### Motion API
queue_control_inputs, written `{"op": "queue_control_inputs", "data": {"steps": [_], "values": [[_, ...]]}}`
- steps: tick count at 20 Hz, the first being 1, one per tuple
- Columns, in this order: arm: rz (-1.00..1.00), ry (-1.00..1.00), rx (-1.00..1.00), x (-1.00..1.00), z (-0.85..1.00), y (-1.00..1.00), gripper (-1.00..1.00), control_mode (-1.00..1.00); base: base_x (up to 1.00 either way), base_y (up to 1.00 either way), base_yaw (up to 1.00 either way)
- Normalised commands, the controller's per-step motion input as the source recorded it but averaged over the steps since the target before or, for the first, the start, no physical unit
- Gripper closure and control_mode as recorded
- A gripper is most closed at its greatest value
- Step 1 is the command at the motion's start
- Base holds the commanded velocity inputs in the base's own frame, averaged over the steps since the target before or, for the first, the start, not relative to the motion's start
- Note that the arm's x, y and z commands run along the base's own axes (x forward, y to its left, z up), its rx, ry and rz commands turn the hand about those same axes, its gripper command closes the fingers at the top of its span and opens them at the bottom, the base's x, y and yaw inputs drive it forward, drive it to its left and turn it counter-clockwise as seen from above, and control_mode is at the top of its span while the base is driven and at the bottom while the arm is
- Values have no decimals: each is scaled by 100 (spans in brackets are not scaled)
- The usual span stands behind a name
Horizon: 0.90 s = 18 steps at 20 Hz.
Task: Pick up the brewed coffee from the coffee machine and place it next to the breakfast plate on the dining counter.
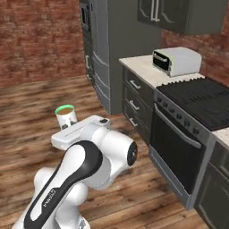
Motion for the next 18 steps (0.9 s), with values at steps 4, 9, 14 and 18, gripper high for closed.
{"op": "queue_control_inputs", "data": {"steps": [4, 9, 14, 18], "values": [[0, 0, 0, 0, 0, 0, 100, 100, -63, 16, 59], [0, 0, 0, 0, 0, 0, 100, 100, -47, 3, 62], [0, 0, 0, 0, 0, 0, 100, 100, -21, 6, 63], [0, 0, 0, 0, 0, 0, 100, 100, -4, 11, 63]]}}
